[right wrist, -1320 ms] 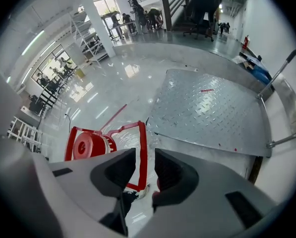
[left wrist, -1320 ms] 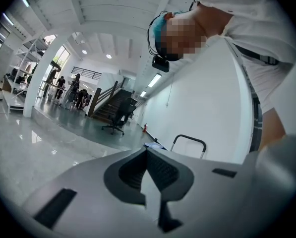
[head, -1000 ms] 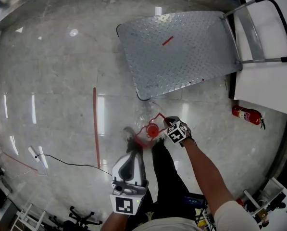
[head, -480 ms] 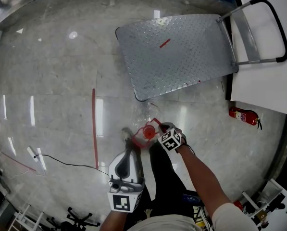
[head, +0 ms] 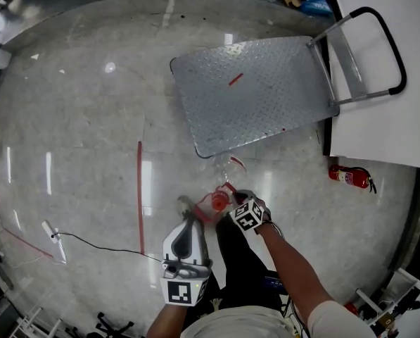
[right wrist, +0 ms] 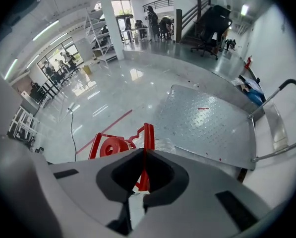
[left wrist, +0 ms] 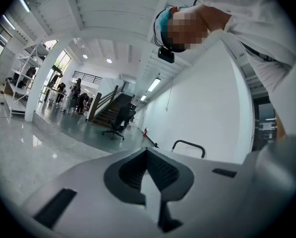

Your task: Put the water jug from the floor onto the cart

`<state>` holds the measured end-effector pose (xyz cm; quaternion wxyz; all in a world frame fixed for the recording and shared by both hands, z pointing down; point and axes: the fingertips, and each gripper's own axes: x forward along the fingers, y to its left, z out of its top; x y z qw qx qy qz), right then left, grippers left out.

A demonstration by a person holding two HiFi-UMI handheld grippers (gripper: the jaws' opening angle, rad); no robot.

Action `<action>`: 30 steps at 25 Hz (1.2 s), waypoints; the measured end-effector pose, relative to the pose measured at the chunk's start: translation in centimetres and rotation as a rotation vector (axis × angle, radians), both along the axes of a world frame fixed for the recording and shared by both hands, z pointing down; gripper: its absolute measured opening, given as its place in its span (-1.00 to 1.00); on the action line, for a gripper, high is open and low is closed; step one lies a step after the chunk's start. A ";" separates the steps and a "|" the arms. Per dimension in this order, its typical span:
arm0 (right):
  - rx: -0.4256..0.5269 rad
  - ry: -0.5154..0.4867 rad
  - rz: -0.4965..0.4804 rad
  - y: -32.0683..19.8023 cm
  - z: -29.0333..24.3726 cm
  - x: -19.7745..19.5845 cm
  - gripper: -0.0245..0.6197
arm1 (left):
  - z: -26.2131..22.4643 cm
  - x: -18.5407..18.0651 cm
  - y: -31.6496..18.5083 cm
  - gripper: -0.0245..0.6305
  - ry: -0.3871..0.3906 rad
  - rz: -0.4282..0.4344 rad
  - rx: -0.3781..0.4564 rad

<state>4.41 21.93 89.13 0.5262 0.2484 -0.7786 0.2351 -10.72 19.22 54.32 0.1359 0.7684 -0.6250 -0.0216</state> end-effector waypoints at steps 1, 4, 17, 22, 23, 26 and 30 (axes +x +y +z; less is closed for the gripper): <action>0.008 0.003 0.006 -0.3 -0.9 0.6 -0.85 | -0.6 0.3 0.1 -0.92 -0.003 -0.002 0.008; 0.032 0.014 0.002 -1.4 -3.8 2.7 -0.85 | -2.8 1.4 0.0 -0.92 -0.019 -0.010 0.041; 0.097 0.022 -0.067 -6.5 -14.7 8.3 -0.85 | -12.9 5.9 -2.6 -0.92 -0.062 -0.063 0.178; 0.120 0.037 -0.091 -10.2 -16.8 8.8 -0.85 | -13.6 5.9 -6.9 -0.92 -0.045 -0.024 0.202; 0.126 0.043 -0.090 -11.1 -17.2 9.0 -0.85 | -13.6 5.8 -8.1 -0.92 -0.041 -0.012 0.207; 0.142 0.061 -0.077 -14.2 -18.4 9.7 -0.86 | -14.0 6.0 -12.3 -0.92 -0.024 0.036 0.225; 0.149 0.068 -0.033 -18.0 -20.2 9.5 -0.85 | -15.0 5.3 -18.0 -0.92 -0.011 0.105 0.239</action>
